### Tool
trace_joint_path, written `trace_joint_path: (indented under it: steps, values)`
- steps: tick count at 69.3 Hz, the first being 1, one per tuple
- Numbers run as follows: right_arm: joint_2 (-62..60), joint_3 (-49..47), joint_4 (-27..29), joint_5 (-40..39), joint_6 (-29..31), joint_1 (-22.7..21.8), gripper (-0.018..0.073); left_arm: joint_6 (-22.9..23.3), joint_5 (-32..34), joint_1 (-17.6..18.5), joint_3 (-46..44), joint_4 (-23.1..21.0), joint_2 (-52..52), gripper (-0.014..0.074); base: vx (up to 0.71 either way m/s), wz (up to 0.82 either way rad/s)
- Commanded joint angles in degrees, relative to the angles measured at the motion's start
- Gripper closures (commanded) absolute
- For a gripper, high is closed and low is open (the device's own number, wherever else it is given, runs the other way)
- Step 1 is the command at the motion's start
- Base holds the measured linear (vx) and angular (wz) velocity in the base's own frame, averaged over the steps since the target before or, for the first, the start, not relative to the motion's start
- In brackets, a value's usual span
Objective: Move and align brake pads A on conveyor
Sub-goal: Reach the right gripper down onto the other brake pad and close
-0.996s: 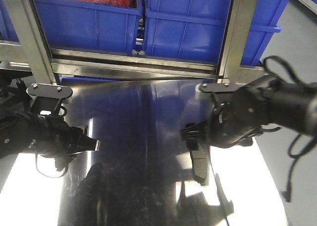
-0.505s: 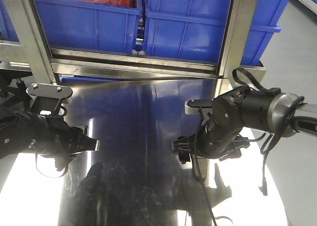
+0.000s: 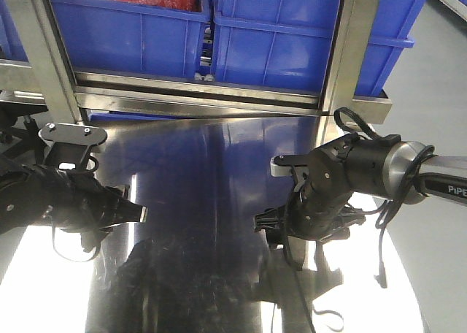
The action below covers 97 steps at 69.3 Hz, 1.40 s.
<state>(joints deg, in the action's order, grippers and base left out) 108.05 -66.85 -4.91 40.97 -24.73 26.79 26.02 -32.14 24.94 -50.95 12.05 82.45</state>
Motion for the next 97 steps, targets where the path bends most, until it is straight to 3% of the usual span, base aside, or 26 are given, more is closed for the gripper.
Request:
trace_joint_path:
  steps: [1, 17, 46, 97]
  values:
    - [-2.41, -1.72, -0.34, -1.44, -0.03, -0.1, -0.0002, 0.07, 2.96, 0.34, -1.43, 0.43, -2.22, 0.0577, 0.0, 0.0]
    - [-2.73, -1.72, -0.34, -1.39, -0.03, -0.1, 0.0055, 0.07, 2.96, 0.34, -1.43, 0.43, -2.22, 0.0577, 0.0, 0.0]
    - [-2.73, -1.72, -0.34, -2.11, -0.03, -0.1, 0.0254, 0.07, 2.96, 0.34, -1.43, 0.43, -2.22, 0.0577, 0.0, 0.0]
    - [-2.79, -1.72, -0.41, -2.46, -0.03, -0.1, 0.0405, 0.07, 2.96, 0.34, -1.43, 0.43, -2.22, 0.0577, 0.0, 0.0]
